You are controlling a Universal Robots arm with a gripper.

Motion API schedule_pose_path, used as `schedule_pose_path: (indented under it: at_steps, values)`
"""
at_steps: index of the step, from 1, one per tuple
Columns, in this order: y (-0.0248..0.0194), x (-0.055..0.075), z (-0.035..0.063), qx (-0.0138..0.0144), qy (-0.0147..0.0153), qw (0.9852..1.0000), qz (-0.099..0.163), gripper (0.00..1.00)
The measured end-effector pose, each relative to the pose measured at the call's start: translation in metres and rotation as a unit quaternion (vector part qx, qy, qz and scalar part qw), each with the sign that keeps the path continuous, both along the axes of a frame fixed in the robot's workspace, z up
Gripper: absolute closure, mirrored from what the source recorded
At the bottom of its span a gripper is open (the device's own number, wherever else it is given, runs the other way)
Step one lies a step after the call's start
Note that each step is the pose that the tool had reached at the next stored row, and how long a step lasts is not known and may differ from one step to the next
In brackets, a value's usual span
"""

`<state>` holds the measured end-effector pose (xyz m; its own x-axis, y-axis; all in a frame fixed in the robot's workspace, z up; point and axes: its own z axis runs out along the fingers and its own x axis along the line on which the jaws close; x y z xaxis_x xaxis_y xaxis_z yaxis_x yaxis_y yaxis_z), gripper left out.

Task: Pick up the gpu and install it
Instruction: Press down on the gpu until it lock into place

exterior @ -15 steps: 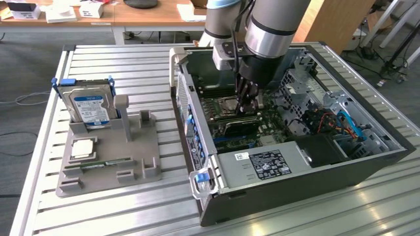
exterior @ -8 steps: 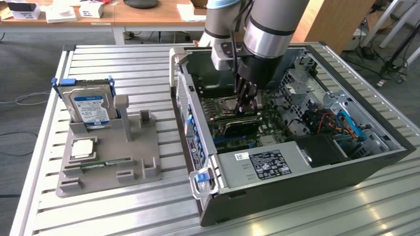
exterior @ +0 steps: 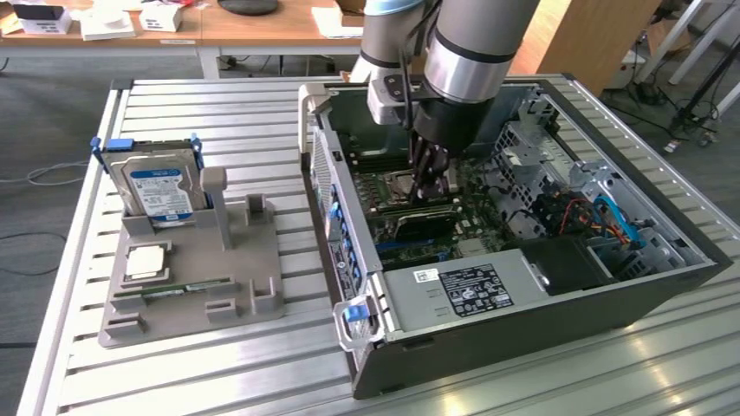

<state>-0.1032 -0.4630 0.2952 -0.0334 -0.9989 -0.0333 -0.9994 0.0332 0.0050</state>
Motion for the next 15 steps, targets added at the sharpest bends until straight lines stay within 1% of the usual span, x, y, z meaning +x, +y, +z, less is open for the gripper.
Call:
schedule_pose_path:
  at_steps: [7,15]
  values:
    - [0.0,0.0,-0.008,0.0,0.0,1.0,0.0,0.89]
    - [0.0002,-0.0017,-0.0088,0.0002,0.0,1.0,0.0,0.89]
